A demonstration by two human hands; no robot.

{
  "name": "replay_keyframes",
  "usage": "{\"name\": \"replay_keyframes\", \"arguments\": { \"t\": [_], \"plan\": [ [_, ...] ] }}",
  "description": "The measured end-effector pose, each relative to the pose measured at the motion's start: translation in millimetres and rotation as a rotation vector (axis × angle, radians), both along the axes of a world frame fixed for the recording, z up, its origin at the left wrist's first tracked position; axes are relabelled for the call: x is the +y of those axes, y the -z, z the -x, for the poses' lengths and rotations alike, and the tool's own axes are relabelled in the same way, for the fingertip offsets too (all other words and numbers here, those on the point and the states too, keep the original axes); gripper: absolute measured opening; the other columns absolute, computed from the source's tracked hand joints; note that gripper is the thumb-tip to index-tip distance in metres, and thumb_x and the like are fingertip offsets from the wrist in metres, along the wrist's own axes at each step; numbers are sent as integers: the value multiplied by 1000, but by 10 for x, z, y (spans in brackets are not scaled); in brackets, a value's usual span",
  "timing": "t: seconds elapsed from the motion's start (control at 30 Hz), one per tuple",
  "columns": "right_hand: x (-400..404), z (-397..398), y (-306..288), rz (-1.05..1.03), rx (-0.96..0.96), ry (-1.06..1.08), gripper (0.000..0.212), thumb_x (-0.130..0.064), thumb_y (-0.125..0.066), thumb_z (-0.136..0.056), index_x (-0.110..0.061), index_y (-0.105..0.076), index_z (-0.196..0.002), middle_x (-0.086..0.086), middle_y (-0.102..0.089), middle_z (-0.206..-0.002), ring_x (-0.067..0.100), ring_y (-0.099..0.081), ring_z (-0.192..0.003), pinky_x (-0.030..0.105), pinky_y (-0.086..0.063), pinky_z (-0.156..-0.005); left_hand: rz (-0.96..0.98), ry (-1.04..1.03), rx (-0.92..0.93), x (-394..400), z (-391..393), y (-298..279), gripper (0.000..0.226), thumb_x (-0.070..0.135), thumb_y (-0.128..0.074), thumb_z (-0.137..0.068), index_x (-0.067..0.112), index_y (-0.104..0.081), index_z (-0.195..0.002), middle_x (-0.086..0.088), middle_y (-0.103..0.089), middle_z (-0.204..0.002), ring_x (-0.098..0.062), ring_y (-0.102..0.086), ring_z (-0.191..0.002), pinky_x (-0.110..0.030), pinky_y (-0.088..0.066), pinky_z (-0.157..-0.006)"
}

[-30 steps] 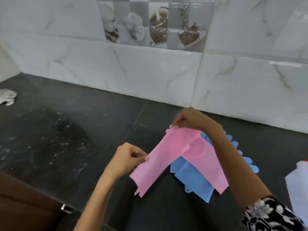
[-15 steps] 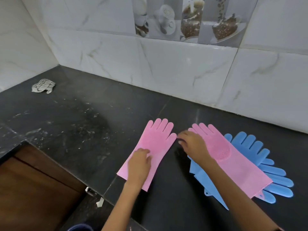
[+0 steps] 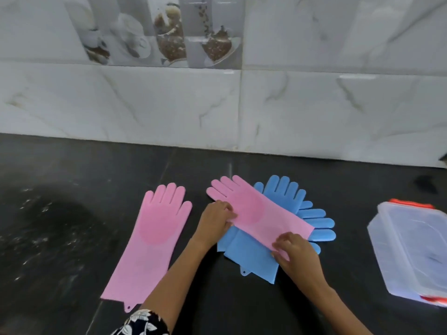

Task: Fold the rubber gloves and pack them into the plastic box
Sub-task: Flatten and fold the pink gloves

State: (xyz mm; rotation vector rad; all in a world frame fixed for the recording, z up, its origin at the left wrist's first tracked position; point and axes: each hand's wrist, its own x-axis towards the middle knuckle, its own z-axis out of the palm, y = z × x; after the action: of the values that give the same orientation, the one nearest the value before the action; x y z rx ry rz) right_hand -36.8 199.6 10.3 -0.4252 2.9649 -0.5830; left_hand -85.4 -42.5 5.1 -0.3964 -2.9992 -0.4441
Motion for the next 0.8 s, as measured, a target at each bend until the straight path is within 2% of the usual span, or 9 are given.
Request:
{"name": "replay_keyframes", "arguments": {
  "t": [0.07, 0.13, 0.2, 0.3, 0.43, 0.53, 0.67, 0.73, 0.8],
  "plan": [
    [-33, 28, -28, -5, 28, 15, 19, -28, -57, -91, -22, -72, -102, -5, -67, -110, 12, -61, -96, 22, -47, -88, 6, 22, 26, -22, 29, -9, 25, 17, -53, -91, 15, -72, -107, -1, -65, -118, -21, -57, -107, -31, -41, -90],
    [-40, 82, -97, 45, 32, 78, 19, -24, -53, -93, -21, -71, -99, -5, -70, -105, 13, -64, -91, 22, -48, -86, -69, 2, 42, -23, 35, -46, 23, 13, -51, -92, 9, -71, -103, -4, -67, -116, -22, -59, -106, -31, -43, -91],
    [-45, 159, -221, 124, 41, 125, 18, -22, -55, -93, -21, -72, -100, -4, -73, -102, 15, -67, -90, 23, -49, -86, -187, -74, 56, -32, 36, -155, 19, 8, -51, -92, 5, -69, -99, -9, -70, -104, -26, -63, -94, -34, -48, -83],
    [-88, 330, -496, 208, 50, 92, 19, -18, -59, -90, -18, -73, -103, -2, -75, -99, 18, -68, -89, 25, -50, -84, -250, -164, 108, -138, 22, -412, 16, 6, -50, -90, 7, -66, -95, -10, -70, -89, -29, -63, -80, -42, -49, -73],
    [-317, 611, -793, 256, 36, -19, 16, -18, -64, -87, -19, -75, -99, -2, -76, -93, 15, -67, -85, 30, -53, -72, -296, -200, 234, -461, -106, -758, 18, 1, -53, -88, 9, -68, -94, -4, -71, -91, -21, -64, -85, -35, -49, -79],
    [-683, 849, -890, 233, 91, -119, 16, -18, -64, -86, -23, -75, -97, -1, -75, -97, 20, -66, -91, 32, -51, -75, -250, -275, 318, -771, -290, -933, 18, 2, -52, -91, 8, -68, -98, -5, -70, -95, -20, -63, -89, -34, -50, -80],
    [-1410, 1088, -965, 279, 184, -241, 18, -17, -60, -87, -24, -75, -97, -3, -73, -103, 19, -65, -95, 26, -47, -75, -97, -420, 421, -1209, -659, -1090, 19, 0, -54, -91, 6, -69, -101, -9, -68, -97, -23, -62, -90, -32, -49, -81],
    [-1776, 1134, -989, 323, 229, -297, 20, -16, -58, -88, -23, -75, -98, -3, -74, -103, 19, -66, -95, 29, -50, -78, -26, -474, 461, -1378, -831, -1153, 19, -8, -58, -86, 1, -71, -96, -14, -68, -90, -30, -63, -83, -40, -53, -73],
    [-2098, 1124, -971, 370, 262, -336, 21, -15, -58, -88, -21, -74, -100, -3, -73, -105, 18, -66, -97, 30, -50, -81, 85, -541, 485, -1492, -1002, -1152, 22, -14, -67, -73, -1, -72, -91, -16, -67, -81, -35, -62, -72, -41, -54, -59]
  ]
}}
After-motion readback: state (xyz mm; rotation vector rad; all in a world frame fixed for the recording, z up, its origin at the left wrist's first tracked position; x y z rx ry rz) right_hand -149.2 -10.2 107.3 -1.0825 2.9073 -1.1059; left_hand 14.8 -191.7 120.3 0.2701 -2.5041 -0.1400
